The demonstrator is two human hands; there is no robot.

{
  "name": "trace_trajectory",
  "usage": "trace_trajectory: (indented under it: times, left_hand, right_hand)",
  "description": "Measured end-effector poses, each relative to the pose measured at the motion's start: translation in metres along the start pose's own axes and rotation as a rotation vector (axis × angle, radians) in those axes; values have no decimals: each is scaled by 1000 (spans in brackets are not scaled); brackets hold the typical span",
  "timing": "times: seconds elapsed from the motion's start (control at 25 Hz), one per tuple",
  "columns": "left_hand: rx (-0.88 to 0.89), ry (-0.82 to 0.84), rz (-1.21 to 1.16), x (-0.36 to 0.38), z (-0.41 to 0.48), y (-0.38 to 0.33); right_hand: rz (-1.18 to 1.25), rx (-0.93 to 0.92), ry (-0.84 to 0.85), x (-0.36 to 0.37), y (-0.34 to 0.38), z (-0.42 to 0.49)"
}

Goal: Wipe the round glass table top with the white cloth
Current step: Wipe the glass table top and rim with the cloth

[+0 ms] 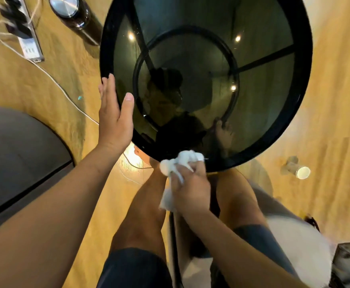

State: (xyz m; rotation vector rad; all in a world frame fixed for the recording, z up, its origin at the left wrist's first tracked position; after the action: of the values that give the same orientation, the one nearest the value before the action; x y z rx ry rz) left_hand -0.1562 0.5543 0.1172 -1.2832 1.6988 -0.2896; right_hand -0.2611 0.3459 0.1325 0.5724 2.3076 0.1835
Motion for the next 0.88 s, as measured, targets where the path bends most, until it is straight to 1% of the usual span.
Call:
trace_trajectory:
  times: [0.04, 0.08, 0.12, 0.16, 0.24, 0.32, 0.36, 0.4, 0.48, 0.52, 0.56, 0.6, 0.68, 0.76, 0.8, 0.84, 0.88]
  left_hand:
    - [-26, -7, -14, -2, 1, -1]
    - [-45, -20, -27, -7, 2, -3]
    - [-53, -30, -43, -13, 4, -5]
    - [-48, -34, -67, -19, 5, -10]
    - [-33, -3, -155, -24, 2, -25]
    - [-71, 126, -291, -13, -7, -43]
    - [-117, 229, -381, 0, -14, -52]
    - [-180, 335, -474, 15, -22, -60]
    - [-347, 467, -675, 41, -35, -73]
    - [-430, 476, -771, 50, -37, -77]
    - [-484, 452, -845, 54, -37, -79]
    - [-503, 407, -891, 55, -35, -79]
    - [-445, 311, -899, 51, -26, -81]
    - [-318, 241, -786, 40, -19, -83]
    - [-259, 225, -729, 34, -18, -82]
    - [-204, 214, -708, 28, -17, -79]
    - [-169, 197, -732, 21, -17, -74]
  right_hand:
    - [64, -106, 135, 15, 28, 2]
    - [190, -157, 222, 17, 51, 8]
    - [357, -154, 269, 9, 66, 20]
    - [538, -129, 303, -6, 71, 29]
    - [932, 24, 419, -43, 59, 44]
    - [1406, 209, 647, -77, 44, 51]
    - [1559, 247, 743, -95, 44, 53]
    - [1616, 230, 809, -110, 46, 55]
    - [1587, 137, 812, -127, 50, 65]
    - [1528, 101, 785, -132, 50, 71]
    - [1448, 75, 734, -136, 47, 77]
    - [1357, 49, 670, -140, 43, 85]
    - [1077, -72, 483, -156, 43, 99]
    - [743, -258, 300, -176, 54, 107]
    - [639, -323, 247, -181, 61, 111]
    - [584, -362, 214, -182, 67, 114]
    - [558, -383, 189, -180, 71, 117]
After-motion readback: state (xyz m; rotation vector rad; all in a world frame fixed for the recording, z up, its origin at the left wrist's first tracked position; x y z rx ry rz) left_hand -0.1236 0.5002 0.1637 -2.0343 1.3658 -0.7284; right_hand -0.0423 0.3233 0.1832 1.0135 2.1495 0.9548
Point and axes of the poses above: each hand's wrist, its own z-axis towards the middle knuckle, its own x-axis out of the palm, y = z × x, the point moved 6 cm from there along z, towards the middle knuckle, and after that the axes turned 3 degrees about z, right-handed, at the moved point
